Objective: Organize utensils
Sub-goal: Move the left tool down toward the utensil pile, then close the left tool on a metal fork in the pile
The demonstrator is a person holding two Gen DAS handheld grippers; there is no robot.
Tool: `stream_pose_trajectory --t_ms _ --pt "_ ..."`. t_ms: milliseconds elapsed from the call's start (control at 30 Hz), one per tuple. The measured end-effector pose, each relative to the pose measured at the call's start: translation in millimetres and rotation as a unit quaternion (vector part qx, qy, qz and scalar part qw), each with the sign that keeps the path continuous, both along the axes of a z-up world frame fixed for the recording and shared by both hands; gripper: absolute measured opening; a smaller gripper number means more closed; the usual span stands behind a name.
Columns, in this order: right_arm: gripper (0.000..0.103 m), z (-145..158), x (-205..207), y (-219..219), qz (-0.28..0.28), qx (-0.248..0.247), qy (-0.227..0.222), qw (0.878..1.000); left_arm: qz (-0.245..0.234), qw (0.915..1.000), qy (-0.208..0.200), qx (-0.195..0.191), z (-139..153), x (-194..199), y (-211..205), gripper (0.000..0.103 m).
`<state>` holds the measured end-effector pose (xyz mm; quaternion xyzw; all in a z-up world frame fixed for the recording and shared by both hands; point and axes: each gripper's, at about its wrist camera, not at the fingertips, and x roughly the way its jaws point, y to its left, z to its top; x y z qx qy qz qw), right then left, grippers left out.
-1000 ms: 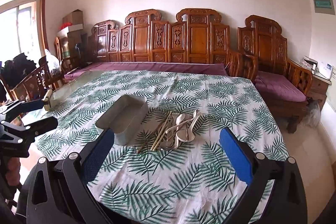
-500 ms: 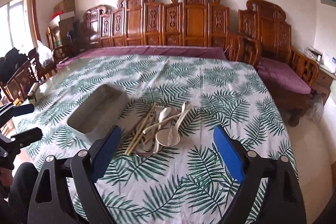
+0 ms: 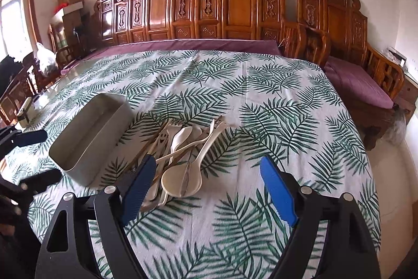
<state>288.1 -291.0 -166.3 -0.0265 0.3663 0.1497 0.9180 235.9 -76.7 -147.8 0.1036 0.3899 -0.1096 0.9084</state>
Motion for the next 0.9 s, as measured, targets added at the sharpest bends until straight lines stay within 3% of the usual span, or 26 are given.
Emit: stream_pose_trajectory --t_ms 333,433,600,767,900 --pt "0.084 -23 18 -17 -0.016 0.017 0.017 1.0 -0.027 0.9989 0.039 0.004 -27 52 -33 0.076" --pt "0.083 -27 21 -21 -0.02 0.019 0.022 0.999 -0.024 0.9978 0.061 -0.005 -37 72 -39 0.064" --pt "0.082 -33 22 -24 -0.022 0.017 0.032 0.999 -0.03 0.9958 0.086 -0.008 -53 96 -51 0.055" --pt "0.082 -34 21 -22 -0.021 0.013 0.034 0.999 -0.048 0.9932 0.105 0.019 -70 110 -65 0.038" --pt "0.082 -33 21 -22 -0.02 0.013 0.032 0.999 -0.065 0.9909 0.109 0.045 -77 114 -75 0.035"
